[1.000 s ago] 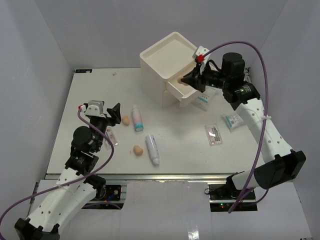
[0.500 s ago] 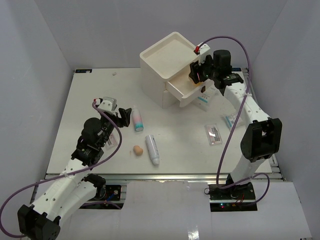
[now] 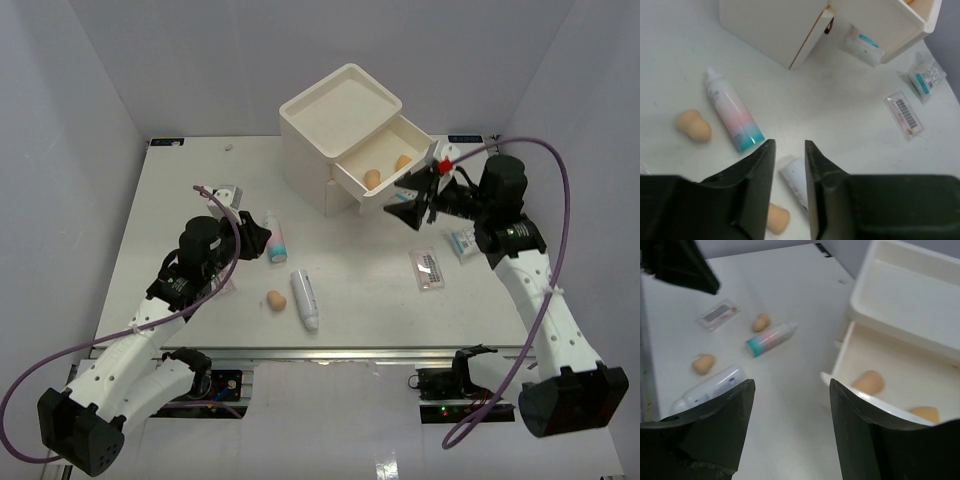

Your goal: Organize the makeup

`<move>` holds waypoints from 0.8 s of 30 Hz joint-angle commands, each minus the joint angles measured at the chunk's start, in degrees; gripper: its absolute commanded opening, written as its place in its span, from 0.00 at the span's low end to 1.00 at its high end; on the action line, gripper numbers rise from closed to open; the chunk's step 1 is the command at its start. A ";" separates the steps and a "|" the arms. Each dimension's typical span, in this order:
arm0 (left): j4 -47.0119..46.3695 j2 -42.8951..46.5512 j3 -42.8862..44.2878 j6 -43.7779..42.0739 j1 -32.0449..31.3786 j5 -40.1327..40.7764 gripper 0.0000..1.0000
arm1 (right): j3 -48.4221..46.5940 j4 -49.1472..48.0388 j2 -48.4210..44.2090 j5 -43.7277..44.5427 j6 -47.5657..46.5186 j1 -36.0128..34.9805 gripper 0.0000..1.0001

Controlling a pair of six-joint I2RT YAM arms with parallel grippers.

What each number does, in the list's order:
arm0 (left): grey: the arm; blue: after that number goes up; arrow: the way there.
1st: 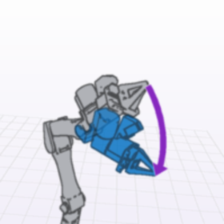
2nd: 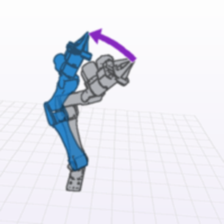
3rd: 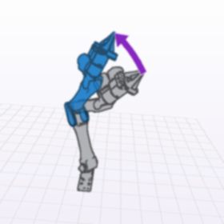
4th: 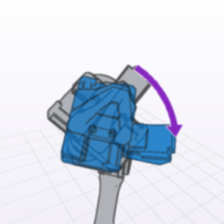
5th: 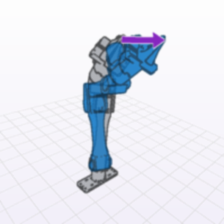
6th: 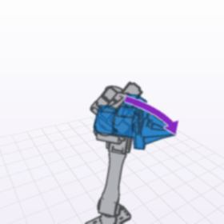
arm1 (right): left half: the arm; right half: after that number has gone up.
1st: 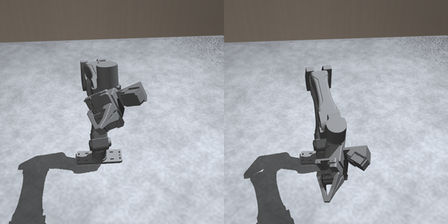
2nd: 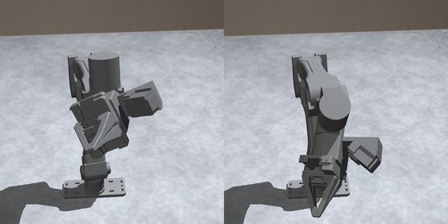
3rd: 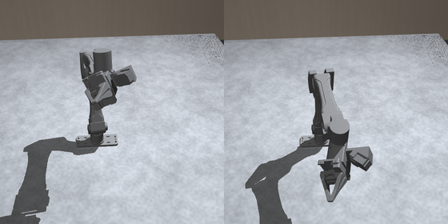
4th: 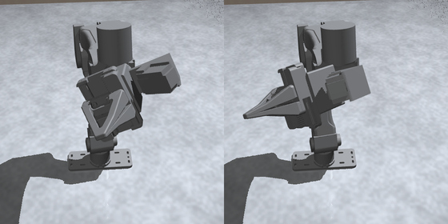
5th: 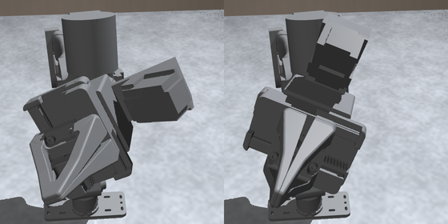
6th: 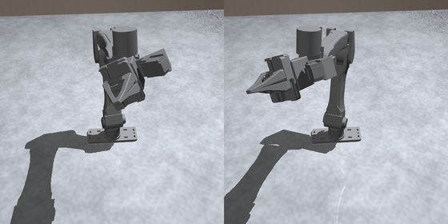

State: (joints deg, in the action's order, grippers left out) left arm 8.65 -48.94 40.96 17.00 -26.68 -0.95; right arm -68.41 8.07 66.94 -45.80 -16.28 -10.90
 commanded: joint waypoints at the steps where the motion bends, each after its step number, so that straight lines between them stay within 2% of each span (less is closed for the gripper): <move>1: 15.19 -0.41 3.29 13.98 0.31 -0.50 0.36 | 14.64 -0.25 -9.74 -17.75 -2.63 0.70 0.68; 2: 17.01 -0.67 2.88 16.16 0.31 -0.36 0.32 | 19.61 -3.18 -12.95 -17.49 -2.32 2.16 0.69; 3: 18.16 -1.99 2.72 17.62 0.31 -0.29 0.21 | 22.63 -5.74 -14.78 -17.59 -1.14 3.66 0.71; 4: 20.55 -3.39 2.81 19.72 0.39 -0.47 0.18 | 27.36 -11.18 -16.17 -18.21 0.59 5.32 0.74; 5: 21.88 -5.09 2.99 19.79 0.31 -0.98 0.16 | 28.59 -11.24 -17.28 -19.17 2.23 7.06 0.75; 7: 25.44 -11.12 3.73 23.83 0.31 -1.32 0.23 | 28.93 -12.15 -17.87 -21.49 4.48 10.04 0.75; 10: 27.55 -17.50 4.30 25.53 0.05 -1.68 0.37 | 29.30 -12.20 -18.16 -21.53 5.29 12.74 0.75; 13: 27.47 -18.81 3.17 27.02 -0.65 -0.74 0.45 | 29.65 -12.20 -18.34 -20.65 5.29 13.18 0.75; 17: 27.77 -20.05 2.74 27.65 -1.29 0.07 0.48 | 29.65 -12.11 -18.46 -19.92 5.21 13.28 0.75; 24: 26.58 -27.37 2.31 28.87 -4.84 2.32 0.47 | 29.92 -11.94 -18.85 -18.95 4.59 13.33 0.75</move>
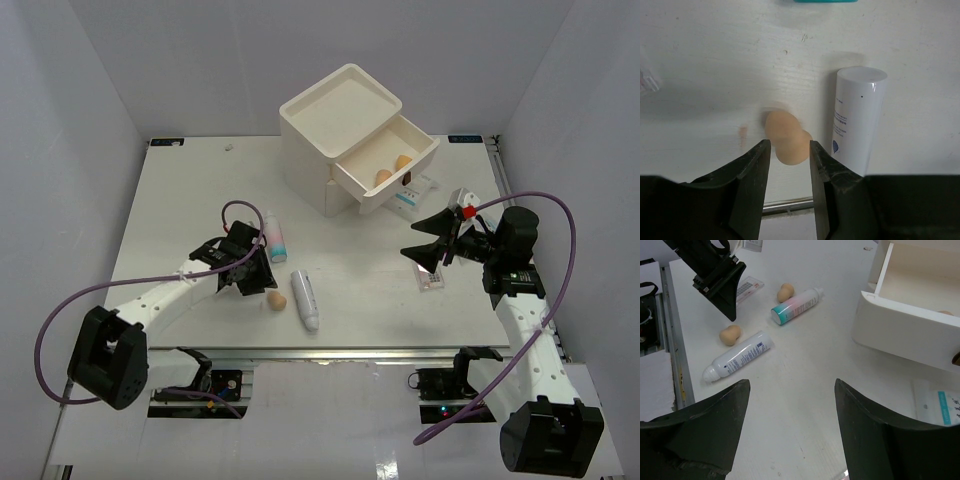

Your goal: Organize the makeup

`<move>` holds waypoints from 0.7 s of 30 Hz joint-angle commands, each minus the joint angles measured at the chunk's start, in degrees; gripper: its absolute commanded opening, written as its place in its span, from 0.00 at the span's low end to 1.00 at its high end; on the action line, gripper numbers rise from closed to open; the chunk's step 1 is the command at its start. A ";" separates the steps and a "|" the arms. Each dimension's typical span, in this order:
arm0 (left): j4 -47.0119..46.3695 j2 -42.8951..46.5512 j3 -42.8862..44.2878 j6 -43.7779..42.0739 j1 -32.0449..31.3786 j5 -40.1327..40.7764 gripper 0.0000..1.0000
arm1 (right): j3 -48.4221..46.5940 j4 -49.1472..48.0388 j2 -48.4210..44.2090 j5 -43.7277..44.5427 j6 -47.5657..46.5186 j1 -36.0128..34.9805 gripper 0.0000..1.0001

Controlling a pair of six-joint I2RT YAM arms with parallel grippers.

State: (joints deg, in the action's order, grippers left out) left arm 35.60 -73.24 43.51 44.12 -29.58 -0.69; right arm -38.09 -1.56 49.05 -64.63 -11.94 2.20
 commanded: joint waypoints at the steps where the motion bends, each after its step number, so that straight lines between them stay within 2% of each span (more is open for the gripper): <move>1: -0.49 -4.06 -0.10 1.84 -2.22 2.14 0.47 | -0.41 -2.30 -0.93 -0.10 0.26 0.31 0.75; 6: -1.24 -7.26 0.44 2.12 -3.56 2.09 0.46 | -0.33 -2.30 -0.99 -0.06 0.24 0.45 0.75; 8: -1.28 -7.90 0.48 2.19 -3.70 1.99 0.41 | -0.41 -2.30 -1.06 -0.06 0.17 0.53 0.75; 13: -1.68 -8.21 -0.43 1.67 -4.08 0.87 0.25 | -0.35 -2.39 -1.26 -0.23 0.19 0.53 0.75; 17: -1.07 -6.37 -0.02 0.99 -4.08 0.78 0.02 | -0.32 -2.30 -1.48 -0.39 0.26 0.53 0.75; 21: 1.85 -0.63 4.27 -0.51 -4.08 2.62 0.00 | -0.41 -2.30 -1.75 -0.74 0.41 0.62 0.75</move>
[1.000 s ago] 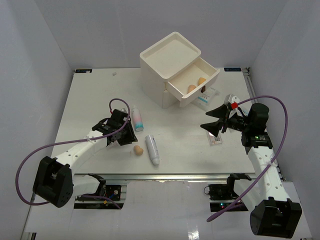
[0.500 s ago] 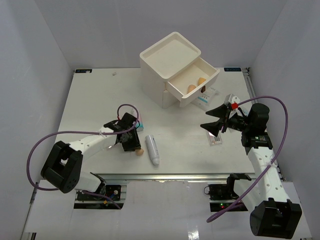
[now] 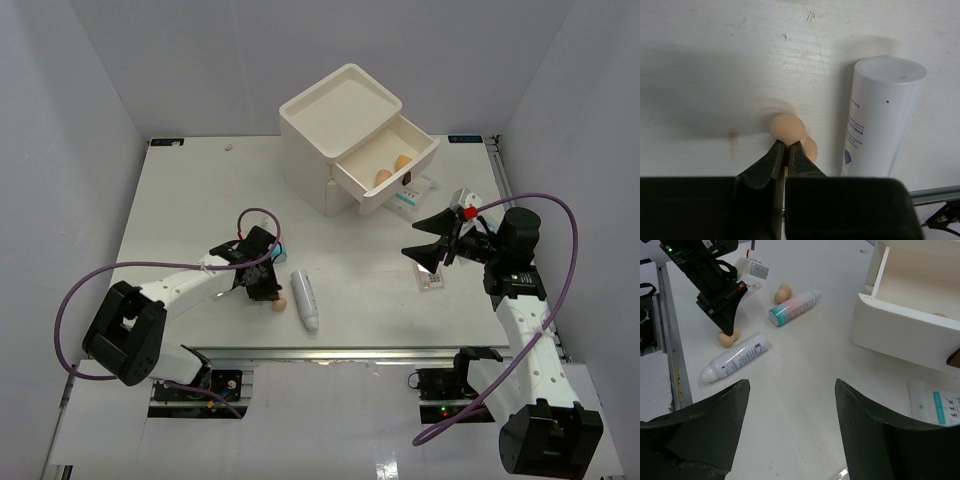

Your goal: Organize the makeup

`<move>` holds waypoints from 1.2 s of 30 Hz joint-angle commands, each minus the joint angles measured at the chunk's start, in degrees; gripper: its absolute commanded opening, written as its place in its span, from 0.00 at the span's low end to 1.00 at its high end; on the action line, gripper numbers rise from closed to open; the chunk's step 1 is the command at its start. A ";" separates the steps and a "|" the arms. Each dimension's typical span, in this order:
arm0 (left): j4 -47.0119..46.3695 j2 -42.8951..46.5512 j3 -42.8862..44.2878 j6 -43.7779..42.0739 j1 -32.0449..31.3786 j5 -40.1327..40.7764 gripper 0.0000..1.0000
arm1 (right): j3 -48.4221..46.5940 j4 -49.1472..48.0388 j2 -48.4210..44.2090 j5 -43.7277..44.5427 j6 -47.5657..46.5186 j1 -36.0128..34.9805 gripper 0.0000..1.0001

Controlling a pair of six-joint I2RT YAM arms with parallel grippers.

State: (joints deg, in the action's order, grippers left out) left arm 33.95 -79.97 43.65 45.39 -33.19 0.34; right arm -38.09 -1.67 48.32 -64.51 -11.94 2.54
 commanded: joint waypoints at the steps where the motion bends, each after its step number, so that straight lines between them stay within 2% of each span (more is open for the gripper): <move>1: 3.32 8.00 5.42 -3.22 -0.47 1.21 0.00 | -0.46 -2.20 -1.04 -0.93 0.43 0.28 0.75; 6: -5.79 11.61 14.08 -15.46 -0.47 -10.31 0.00 | -0.50 -2.29 -1.38 -1.06 0.51 0.28 0.75; 9: -13.59 8.49 22.65 -19.11 -0.47 -15.37 0.00 | -0.33 -2.29 -1.39 -0.88 0.34 0.36 0.75; 11: -17.33 3.65 29.64 -22.00 -0.60 -18.96 0.00 | -0.19 -2.29 -1.61 -0.92 0.21 0.49 0.75; 15: -24.02 -8.32 42.64 -21.68 -0.56 -19.34 0.00 | 0.26 -2.69 -2.13 -1.48 0.33 0.85 0.75; 21: -25.55 -23.87 61.55 -20.47 -1.26 -16.11 0.02 | 0.47 -3.08 -2.58 -1.54 0.56 1.29 0.75; 24: -24.81 -30.47 68.61 -20.37 -2.15 -13.23 0.14 | 0.47 -3.08 -2.44 -1.40 0.50 1.43 0.75; 31: -21.86 -38.95 78.82 -21.04 -4.07 -8.35 0.57 | 0.50 -3.08 -2.33 -1.41 0.26 1.59 0.75; 34: -21.30 -39.38 79.74 -21.30 -4.25 -8.08 0.67 | 0.47 -3.07 -2.35 -1.50 0.26 1.68 0.75; 36: -21.14 -39.07 80.05 -21.64 -4.40 -7.99 0.69 | 0.47 -2.99 -2.18 -1.50 0.26 1.66 0.75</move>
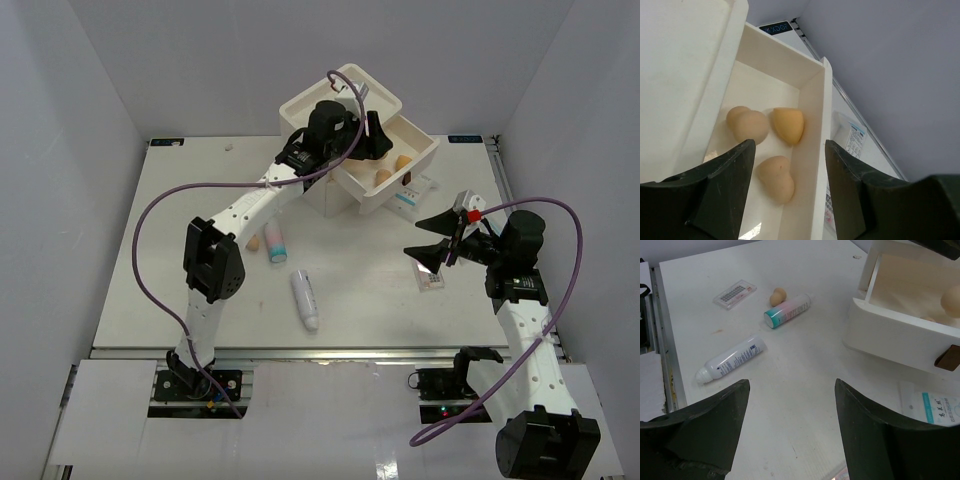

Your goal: Organize the makeup

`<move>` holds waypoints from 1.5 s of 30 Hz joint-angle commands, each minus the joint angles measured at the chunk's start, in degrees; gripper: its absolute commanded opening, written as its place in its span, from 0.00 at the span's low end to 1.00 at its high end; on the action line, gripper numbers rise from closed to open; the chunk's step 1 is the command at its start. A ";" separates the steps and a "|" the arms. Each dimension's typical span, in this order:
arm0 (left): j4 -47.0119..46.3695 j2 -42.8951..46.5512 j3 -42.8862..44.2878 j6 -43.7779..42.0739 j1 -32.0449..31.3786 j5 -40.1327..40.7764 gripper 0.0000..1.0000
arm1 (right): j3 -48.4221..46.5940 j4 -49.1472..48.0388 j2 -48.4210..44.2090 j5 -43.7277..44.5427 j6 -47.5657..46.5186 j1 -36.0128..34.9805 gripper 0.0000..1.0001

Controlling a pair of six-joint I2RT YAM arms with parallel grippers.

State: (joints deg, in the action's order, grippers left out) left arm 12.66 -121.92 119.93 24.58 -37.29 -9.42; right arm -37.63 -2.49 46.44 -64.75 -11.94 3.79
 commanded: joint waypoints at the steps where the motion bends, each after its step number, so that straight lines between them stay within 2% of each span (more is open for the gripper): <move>1: 0.34 3.16 3.78 -0.89 -0.29 1.77 0.69 | 0.05 -2.17 -0.29 -1.25 0.22 0.43 0.75; 5: 0.79 6.67 2.15 -1.64 -0.24 1.77 0.67 | 0.18 -2.17 -0.20 -1.34 0.00 0.43 0.75; 7: 0.24 13.36 -2.08 -3.90 -0.25 2.15 0.59 | 0.20 -2.08 -0.20 -1.78 -0.38 0.60 0.75; 9: -2.48 18.78 -10.56 -6.38 -0.33 2.41 0.53 | 0.27 -2.08 -0.20 -2.39 -0.53 0.60 0.76; 11: -5.94 31.21 -22.06 -7.50 -0.09 4.43 0.42 | 0.21 -2.06 -0.24 -2.54 -0.55 0.69 0.76; 13: -9.07 38.77 -34.72 -7.20 1.13 6.54 0.33 | 0.31 -1.99 -0.42 -2.90 -0.62 0.69 0.76; 16: -8.38 50.54 -48.71 -4.18 6.38 6.72 0.25 | 0.35 -2.14 -0.39 -3.35 -0.47 0.77 0.76; 19: -4.11 54.57 -54.86 1.25 15.14 5.58 0.22 | 0.45 -2.20 -0.26 -3.40 -0.41 0.78 0.76; 21: -0.58 54.39 -57.85 4.25 20.95 1.92 0.26 | 0.51 -2.25 -0.08 -3.45 -0.30 0.84 0.76; 23: 0.94 52.86 -60.07 6.70 25.96 -1.92 0.35 | 0.62 -2.34 0.08 -3.36 -0.25 0.87 0.76; 26: 3.03 46.82 -60.25 7.13 28.56 -2.57 0.54 | 0.71 -2.38 0.23 -3.22 -0.18 0.95 0.76; 28: 4.98 42.22 -59.25 6.84 29.23 -1.33 0.58 | 0.71 -2.34 0.23 -3.19 -0.18 1.03 0.76; 34: 10.98 30.76 -55.07 8.78 29.38 7.48 0.49 | 0.71 -2.34 0.19 -3.19 -0.23 1.22 0.76; 43: 13.78 22.29 -53.15 9.03 29.02 8.54 0.48 | 0.62 -2.34 0.60 -3.00 -0.27 1.22 0.76; 45: 13.62 20.84 -53.46 9.87 28.86 8.54 0.42 | 0.70 -2.34 0.60 -2.85 -0.20 1.22 0.76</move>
State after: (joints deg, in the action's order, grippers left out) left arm 24.78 -98.89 65.07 32.89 -8.10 -2.25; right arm -37.56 -3.14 46.98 -66.85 -12.21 4.56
